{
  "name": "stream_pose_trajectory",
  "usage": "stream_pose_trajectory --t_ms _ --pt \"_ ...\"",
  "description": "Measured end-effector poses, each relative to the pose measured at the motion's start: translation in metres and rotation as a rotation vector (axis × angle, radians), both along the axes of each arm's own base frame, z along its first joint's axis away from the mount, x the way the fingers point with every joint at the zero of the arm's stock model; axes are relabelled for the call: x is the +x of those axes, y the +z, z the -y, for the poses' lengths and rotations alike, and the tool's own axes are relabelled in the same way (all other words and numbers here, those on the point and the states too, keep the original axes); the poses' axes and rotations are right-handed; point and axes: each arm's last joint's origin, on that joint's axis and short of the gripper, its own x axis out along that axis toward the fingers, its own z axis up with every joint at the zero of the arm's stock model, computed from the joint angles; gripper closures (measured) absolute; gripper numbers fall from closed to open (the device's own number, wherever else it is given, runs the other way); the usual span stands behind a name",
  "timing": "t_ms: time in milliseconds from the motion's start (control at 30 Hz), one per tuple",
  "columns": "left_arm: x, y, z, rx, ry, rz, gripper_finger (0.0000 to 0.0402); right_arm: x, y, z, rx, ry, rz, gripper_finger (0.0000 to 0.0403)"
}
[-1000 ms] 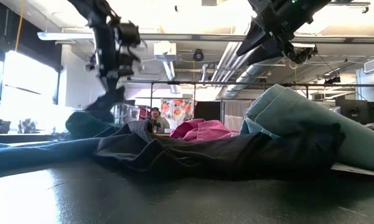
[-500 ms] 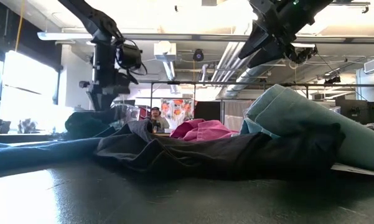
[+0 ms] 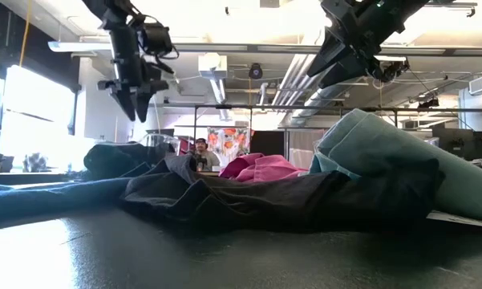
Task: Sort towels by color in basket
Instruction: Put the left black kitchen towel into the left transparent bin, then put the light blue microfiber towel into the right transparent bin
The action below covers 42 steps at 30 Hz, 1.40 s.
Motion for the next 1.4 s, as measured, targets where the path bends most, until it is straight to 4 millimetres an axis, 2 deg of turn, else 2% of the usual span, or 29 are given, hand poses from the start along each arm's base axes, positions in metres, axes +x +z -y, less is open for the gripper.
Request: stream_pose_trajectory --t_ms 333,433,500,633,733,900,1000,1133,1267,1400 --pt "-0.003 -0.087 -0.008 -0.188 0.108 -0.013 0.0264 0.000 0.000 0.000 0.037 -0.027 0.021 0.0202" --pt "-0.002 -0.097 -0.009 -0.226 0.129 -0.010 0.0264 0.000 0.000 0.000 0.039 -0.027 0.021 0.0202" --pt "-0.001 -0.097 -0.009 -0.233 0.113 -0.002 0.0266 0.000 0.000 0.000 0.038 -0.026 0.021 0.0202" --pt "-0.002 -0.078 -0.010 -0.169 0.063 -0.036 0.0271 0.000 0.000 0.000 0.040 -0.025 0.021 0.0202" --pt "0.000 -0.046 -0.014 -0.053 0.034 -0.010 0.0275 0.000 0.000 0.000 0.039 -0.025 0.021 0.0202" --pt "-0.002 0.003 -0.006 0.069 -0.005 0.086 0.0280 0.000 0.000 0.000 0.037 -0.025 0.020 0.0202" --pt "-0.002 0.023 0.011 0.113 0.006 0.178 0.0281 0.000 0.000 0.000 0.031 -0.028 0.019 0.0202" --pt "0.009 0.044 0.043 0.149 -0.041 0.329 0.0281 0.000 0.000 0.000 0.029 -0.032 0.020 0.0202" --pt "0.027 0.053 0.076 0.171 -0.178 0.407 0.0281 0.000 0.000 0.000 0.028 -0.036 0.022 0.0202" --pt "0.048 0.055 0.106 0.175 -0.264 0.472 0.0281 0.000 0.000 0.002 0.028 -0.042 0.023 0.0202"
